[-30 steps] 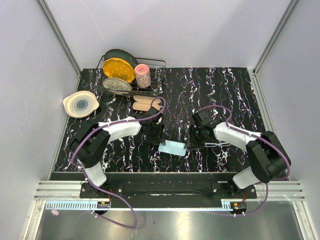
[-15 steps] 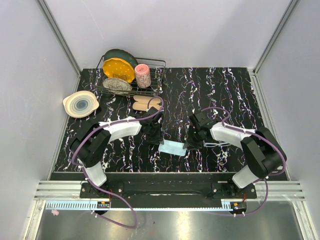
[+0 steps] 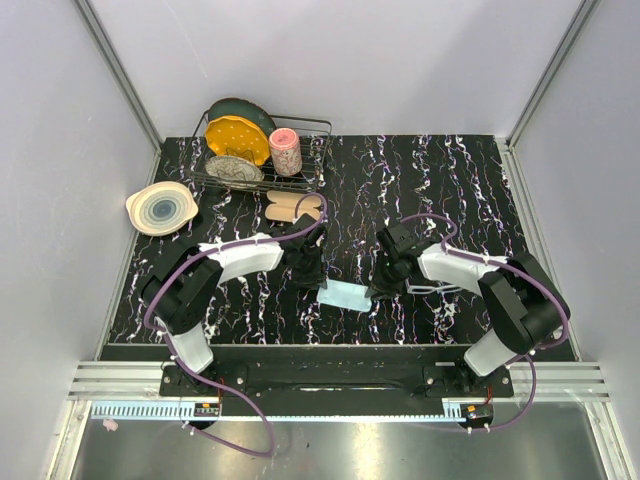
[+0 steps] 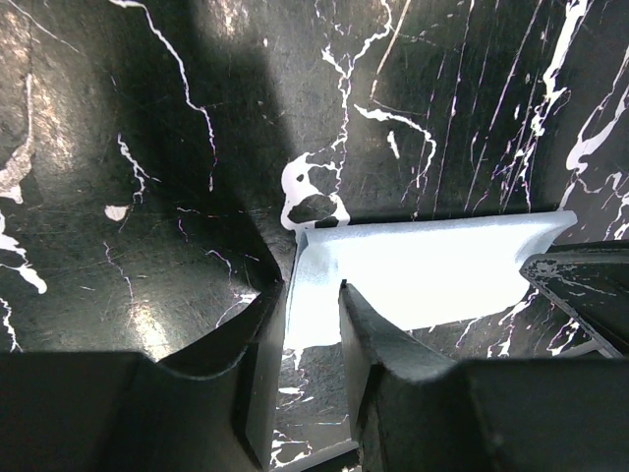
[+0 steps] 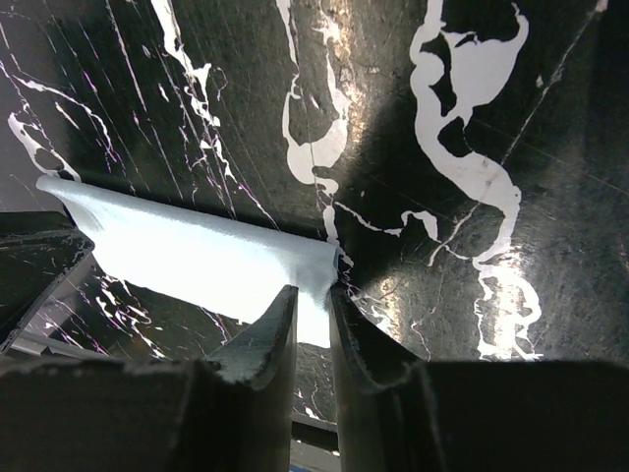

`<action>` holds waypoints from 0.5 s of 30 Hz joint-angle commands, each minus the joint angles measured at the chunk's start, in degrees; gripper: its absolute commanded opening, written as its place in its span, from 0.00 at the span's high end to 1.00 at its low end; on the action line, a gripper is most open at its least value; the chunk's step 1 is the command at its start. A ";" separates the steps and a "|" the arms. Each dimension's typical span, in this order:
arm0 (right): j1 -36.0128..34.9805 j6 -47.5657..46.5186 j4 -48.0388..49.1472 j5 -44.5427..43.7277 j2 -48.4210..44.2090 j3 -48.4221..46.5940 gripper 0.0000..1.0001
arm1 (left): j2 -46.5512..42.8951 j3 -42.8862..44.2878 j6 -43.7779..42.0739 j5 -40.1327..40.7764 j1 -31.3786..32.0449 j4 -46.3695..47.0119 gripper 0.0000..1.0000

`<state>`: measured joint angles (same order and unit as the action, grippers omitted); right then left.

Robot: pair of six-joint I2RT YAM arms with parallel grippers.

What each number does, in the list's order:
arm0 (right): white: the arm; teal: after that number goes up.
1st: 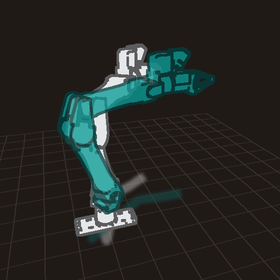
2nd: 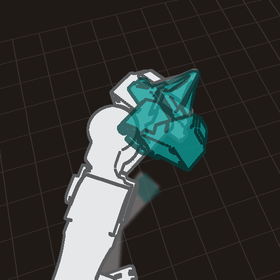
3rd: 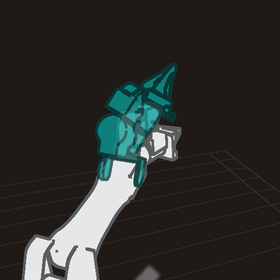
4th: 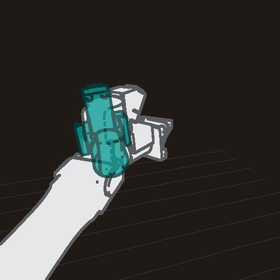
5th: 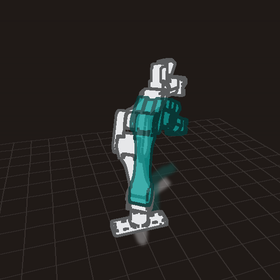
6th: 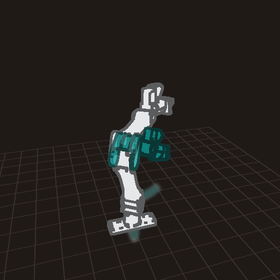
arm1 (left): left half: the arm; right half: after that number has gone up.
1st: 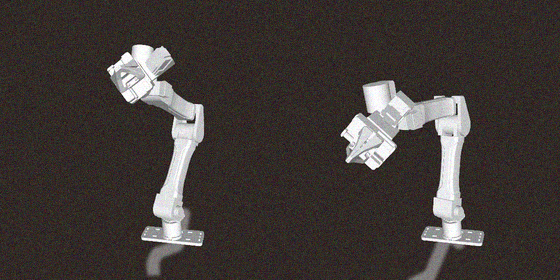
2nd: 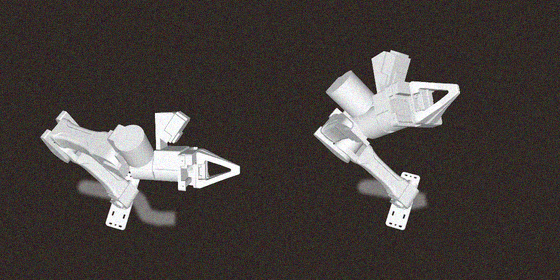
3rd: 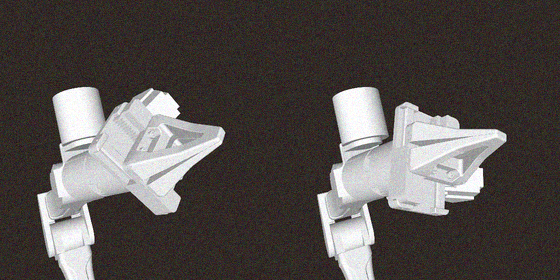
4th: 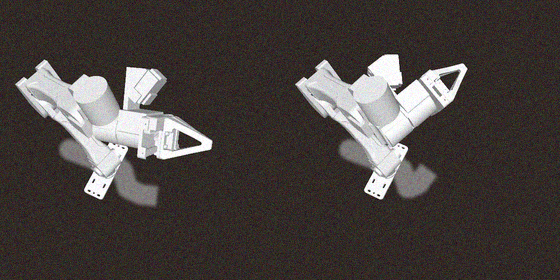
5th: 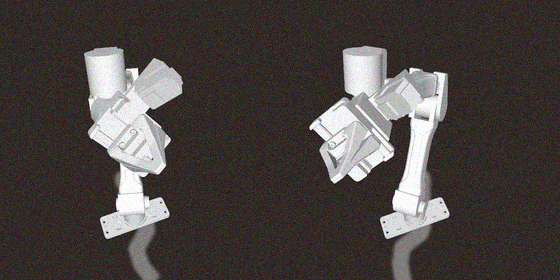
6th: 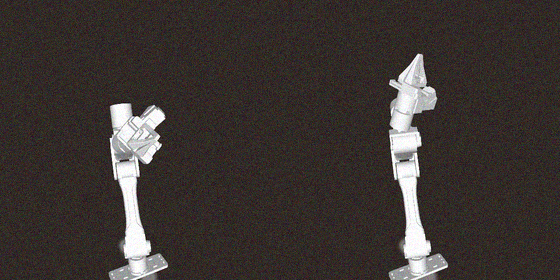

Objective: Organize the sunglasses
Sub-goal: Pick up the folded cleaning cloth from the center of the board.

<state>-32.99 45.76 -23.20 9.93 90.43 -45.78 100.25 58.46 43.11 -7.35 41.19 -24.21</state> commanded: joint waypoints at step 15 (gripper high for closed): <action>-0.58 -1.11 -1.76 -3.61 2.73 -0.45 0.96 | 2.59 -0.10 0.48 0.32 1.00 0.39 0.66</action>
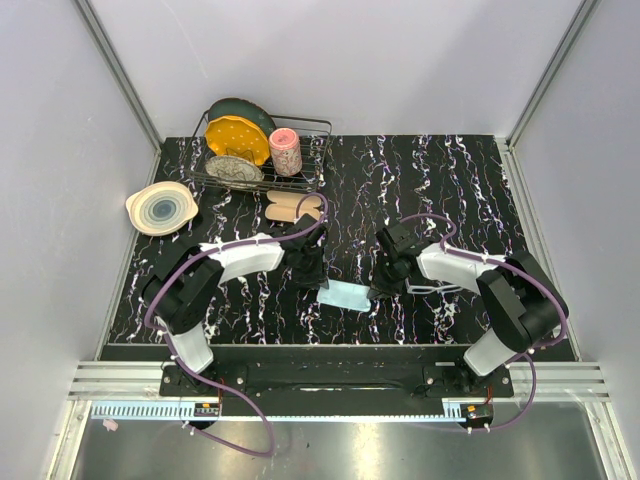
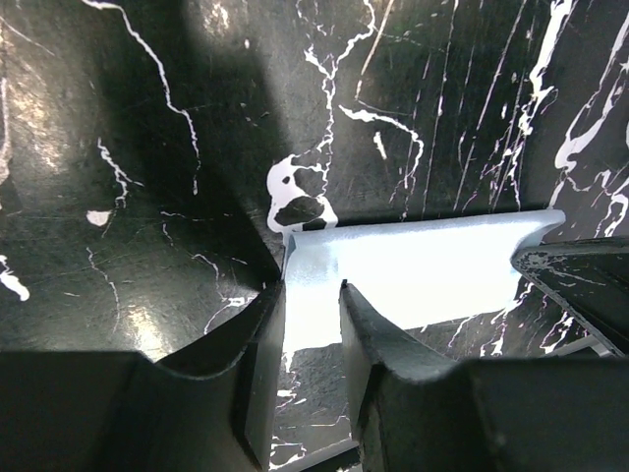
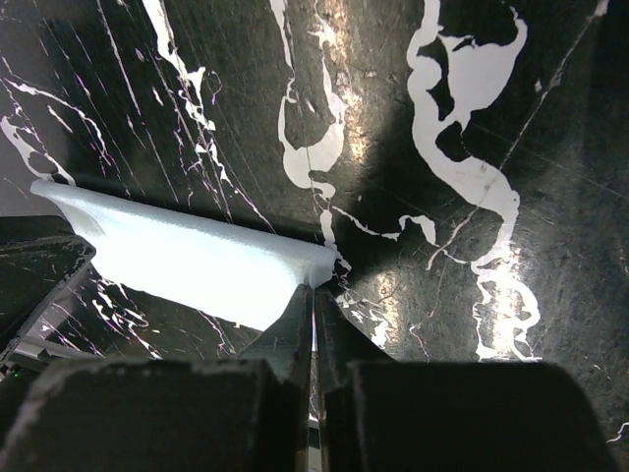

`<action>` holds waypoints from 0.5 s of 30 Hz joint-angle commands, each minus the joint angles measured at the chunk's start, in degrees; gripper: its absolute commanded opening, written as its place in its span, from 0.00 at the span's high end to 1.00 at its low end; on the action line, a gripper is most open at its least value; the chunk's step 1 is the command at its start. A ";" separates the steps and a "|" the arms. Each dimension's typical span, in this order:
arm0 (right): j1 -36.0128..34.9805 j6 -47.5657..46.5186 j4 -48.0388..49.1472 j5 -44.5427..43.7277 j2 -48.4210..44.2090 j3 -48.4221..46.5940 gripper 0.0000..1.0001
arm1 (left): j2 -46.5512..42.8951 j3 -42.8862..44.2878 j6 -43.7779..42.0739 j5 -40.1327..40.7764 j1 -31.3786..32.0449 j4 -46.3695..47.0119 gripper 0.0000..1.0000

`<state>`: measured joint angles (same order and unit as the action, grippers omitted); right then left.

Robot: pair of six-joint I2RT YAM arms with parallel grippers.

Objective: Organize the sunglasses
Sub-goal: Pick up the folded cleaning cloth from the center of the board.

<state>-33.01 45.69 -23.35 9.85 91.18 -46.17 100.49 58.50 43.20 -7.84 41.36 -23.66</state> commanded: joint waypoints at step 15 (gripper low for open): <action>-0.56 -1.48 -1.08 -2.99 1.90 -0.15 0.98 | 4.19 1.79 -0.31 5.81 1.79 -4.20 0.77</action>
<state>-33.01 45.60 -23.38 9.91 91.26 -46.24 101.65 59.75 43.55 -7.01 42.72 -24.03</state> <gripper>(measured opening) 0.030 0.260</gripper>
